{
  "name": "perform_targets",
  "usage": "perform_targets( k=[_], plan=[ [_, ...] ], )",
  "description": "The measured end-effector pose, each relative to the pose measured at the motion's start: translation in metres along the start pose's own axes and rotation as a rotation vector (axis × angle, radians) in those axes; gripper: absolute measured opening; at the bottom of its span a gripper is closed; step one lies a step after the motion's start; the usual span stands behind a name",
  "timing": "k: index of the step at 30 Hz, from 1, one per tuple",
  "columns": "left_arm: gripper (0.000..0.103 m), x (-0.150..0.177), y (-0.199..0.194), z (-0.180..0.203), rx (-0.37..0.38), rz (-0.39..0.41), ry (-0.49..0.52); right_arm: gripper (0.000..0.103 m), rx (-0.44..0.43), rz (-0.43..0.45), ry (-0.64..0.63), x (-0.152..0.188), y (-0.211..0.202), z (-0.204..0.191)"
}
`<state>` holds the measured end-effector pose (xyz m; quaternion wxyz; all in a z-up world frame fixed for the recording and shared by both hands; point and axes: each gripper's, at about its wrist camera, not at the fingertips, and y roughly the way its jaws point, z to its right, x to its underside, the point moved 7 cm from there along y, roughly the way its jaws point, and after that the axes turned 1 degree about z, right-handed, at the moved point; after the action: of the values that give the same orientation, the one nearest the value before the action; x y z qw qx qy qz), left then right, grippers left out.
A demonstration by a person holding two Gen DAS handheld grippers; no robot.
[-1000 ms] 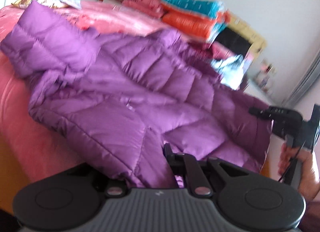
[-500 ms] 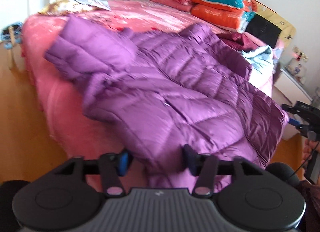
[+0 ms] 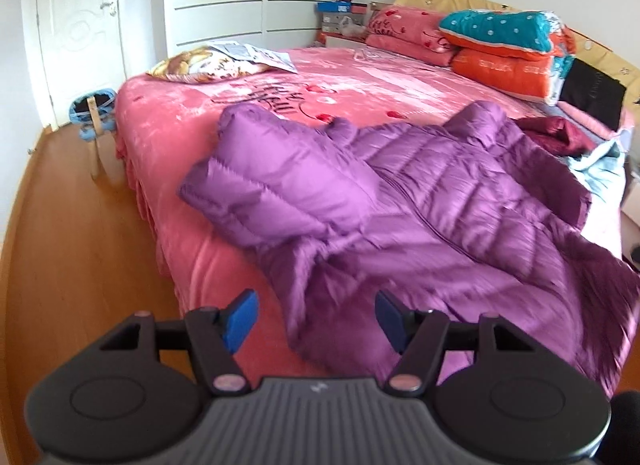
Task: Fold large clothes
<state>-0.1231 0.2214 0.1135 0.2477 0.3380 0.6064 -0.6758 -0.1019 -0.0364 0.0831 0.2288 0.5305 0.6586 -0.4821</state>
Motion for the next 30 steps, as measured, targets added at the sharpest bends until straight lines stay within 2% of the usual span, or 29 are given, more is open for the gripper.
perform_targets(
  k=[2, 5, 10, 12, 16, 19, 22, 24, 25, 27, 29, 30],
  plan=[
    [0.065, -0.010, 0.016, -0.004, -0.019, 0.018, -0.007, 0.103, -0.022, -0.018, -0.044, 0.007, 0.006, -0.009],
    [0.065, -0.020, 0.040, -0.020, -0.030, 0.015, -0.108, 0.103, -0.040, -0.032, -0.126, 0.015, 0.012, -0.018],
    [0.065, -0.033, 0.067, -0.051, 0.058, 0.051, -0.366, 0.103, -0.052, -0.058, -0.238, 0.028, 0.024, -0.028],
    [0.066, -0.040, 0.074, -0.059, 0.083, 0.076, -0.434, 0.103, -0.056, -0.064, -0.273, 0.031, 0.028, -0.033],
    [0.073, -0.046, 0.095, -0.068, 0.073, 0.096, -0.525, 0.103, -0.073, -0.081, -0.325, 0.037, 0.035, -0.042],
    [0.086, -0.043, 0.113, -0.069, 0.076, 0.091, -0.576, 0.103, -0.078, -0.096, -0.360, 0.044, 0.040, -0.049],
    [0.086, -0.041, 0.129, -0.076, 0.078, 0.106, -0.626, 0.103, -0.078, -0.112, -0.387, 0.050, 0.047, -0.053],
    [0.084, -0.044, 0.138, -0.082, 0.081, 0.115, -0.663, 0.103, -0.077, -0.124, -0.401, 0.053, 0.052, -0.054],
    [0.080, -0.044, 0.142, -0.085, 0.083, 0.122, -0.675, 0.103, -0.074, -0.131, -0.408, 0.055, 0.055, -0.054],
    [0.068, -0.047, 0.149, -0.089, 0.087, 0.140, -0.682, 0.103, -0.067, -0.146, -0.427, 0.059, 0.061, -0.057],
    [0.051, -0.049, 0.155, -0.093, 0.091, 0.158, -0.693, 0.103, -0.059, -0.159, -0.449, 0.064, 0.068, -0.060],
    [0.047, -0.049, 0.159, -0.096, 0.093, 0.167, -0.703, 0.103, -0.055, -0.166, -0.459, 0.065, 0.071, -0.061]
  ],
)
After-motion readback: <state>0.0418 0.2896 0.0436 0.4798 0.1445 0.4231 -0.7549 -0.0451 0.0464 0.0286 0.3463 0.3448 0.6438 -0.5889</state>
